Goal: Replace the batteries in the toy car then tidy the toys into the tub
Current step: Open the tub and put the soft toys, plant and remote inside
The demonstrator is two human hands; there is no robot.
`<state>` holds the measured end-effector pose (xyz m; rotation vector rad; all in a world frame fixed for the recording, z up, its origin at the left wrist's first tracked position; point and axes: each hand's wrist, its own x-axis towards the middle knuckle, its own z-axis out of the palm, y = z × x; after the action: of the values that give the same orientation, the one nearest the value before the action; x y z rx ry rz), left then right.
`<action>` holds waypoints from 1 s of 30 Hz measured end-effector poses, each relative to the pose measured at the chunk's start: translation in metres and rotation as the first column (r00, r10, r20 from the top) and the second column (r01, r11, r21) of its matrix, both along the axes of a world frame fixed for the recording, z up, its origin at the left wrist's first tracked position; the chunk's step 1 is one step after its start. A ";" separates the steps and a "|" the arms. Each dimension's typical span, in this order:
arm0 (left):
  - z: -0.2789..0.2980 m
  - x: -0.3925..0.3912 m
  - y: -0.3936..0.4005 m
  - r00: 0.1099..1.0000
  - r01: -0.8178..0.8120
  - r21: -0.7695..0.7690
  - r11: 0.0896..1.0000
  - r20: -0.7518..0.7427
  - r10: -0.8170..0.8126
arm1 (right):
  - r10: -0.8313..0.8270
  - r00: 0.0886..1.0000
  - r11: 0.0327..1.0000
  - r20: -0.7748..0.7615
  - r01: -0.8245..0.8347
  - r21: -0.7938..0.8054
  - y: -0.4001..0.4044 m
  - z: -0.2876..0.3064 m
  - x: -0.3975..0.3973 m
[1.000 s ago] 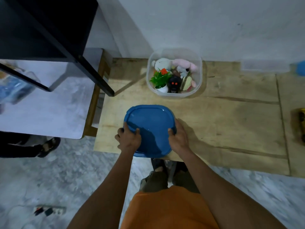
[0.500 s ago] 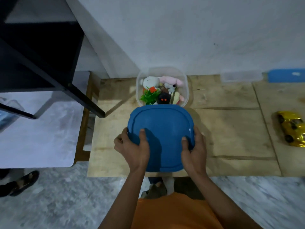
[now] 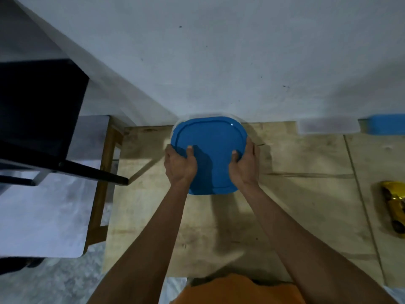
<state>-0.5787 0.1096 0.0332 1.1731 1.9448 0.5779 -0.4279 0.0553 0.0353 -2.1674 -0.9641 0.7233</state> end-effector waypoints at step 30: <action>-0.026 -0.016 0.041 0.679 0.603 -0.052 0.796 -0.491 -0.546 | 0.397 0.876 0.914 0.273 -0.351 -0.203 0.040 -0.031 0.018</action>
<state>-0.5947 0.1502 0.0073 2.0586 1.7743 0.0403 -0.4100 0.0956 0.0046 -2.2921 -1.5745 0.6564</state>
